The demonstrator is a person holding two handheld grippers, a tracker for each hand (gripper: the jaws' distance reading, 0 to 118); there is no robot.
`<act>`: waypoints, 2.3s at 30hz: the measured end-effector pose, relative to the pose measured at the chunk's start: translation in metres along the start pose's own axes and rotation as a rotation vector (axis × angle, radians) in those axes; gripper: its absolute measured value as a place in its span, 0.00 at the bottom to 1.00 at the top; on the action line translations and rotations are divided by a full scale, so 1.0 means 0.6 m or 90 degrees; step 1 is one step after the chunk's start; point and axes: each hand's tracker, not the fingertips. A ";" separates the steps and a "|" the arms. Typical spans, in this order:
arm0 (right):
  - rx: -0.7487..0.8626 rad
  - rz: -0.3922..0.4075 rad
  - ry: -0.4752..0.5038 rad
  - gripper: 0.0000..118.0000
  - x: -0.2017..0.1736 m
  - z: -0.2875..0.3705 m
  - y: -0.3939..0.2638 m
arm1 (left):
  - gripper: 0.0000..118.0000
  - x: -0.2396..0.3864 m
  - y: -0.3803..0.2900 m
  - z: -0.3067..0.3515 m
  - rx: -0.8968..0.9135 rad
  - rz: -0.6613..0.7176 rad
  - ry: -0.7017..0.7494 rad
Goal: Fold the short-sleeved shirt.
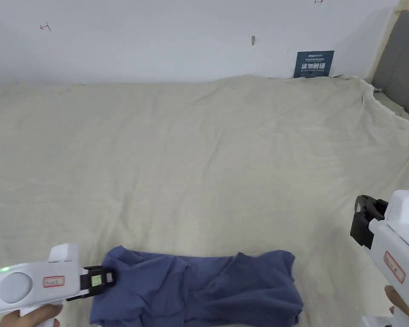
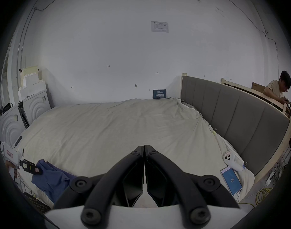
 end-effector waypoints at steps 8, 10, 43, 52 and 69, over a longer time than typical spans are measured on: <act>-0.003 -0.003 0.016 0.00 -0.019 0.006 0.002 | 0.08 0.044 0.013 0.059 -0.001 0.030 0.000; -0.002 -0.003 0.019 0.00 -0.020 0.007 0.003 | 0.08 0.090 0.024 0.059 -0.015 0.043 -0.042; -0.001 -0.017 -0.015 0.00 0.034 0.028 -0.005 | 0.82 0.491 -0.049 -0.175 -0.108 -0.164 -0.138; 0.010 -0.009 -0.006 0.00 0.023 0.032 0.007 | 0.71 0.425 -0.011 -0.056 0.121 -0.212 -0.003; -0.004 -0.007 -0.011 0.00 0.029 0.034 0.001 | 0.00 0.421 -0.162 -0.225 0.097 -0.346 0.015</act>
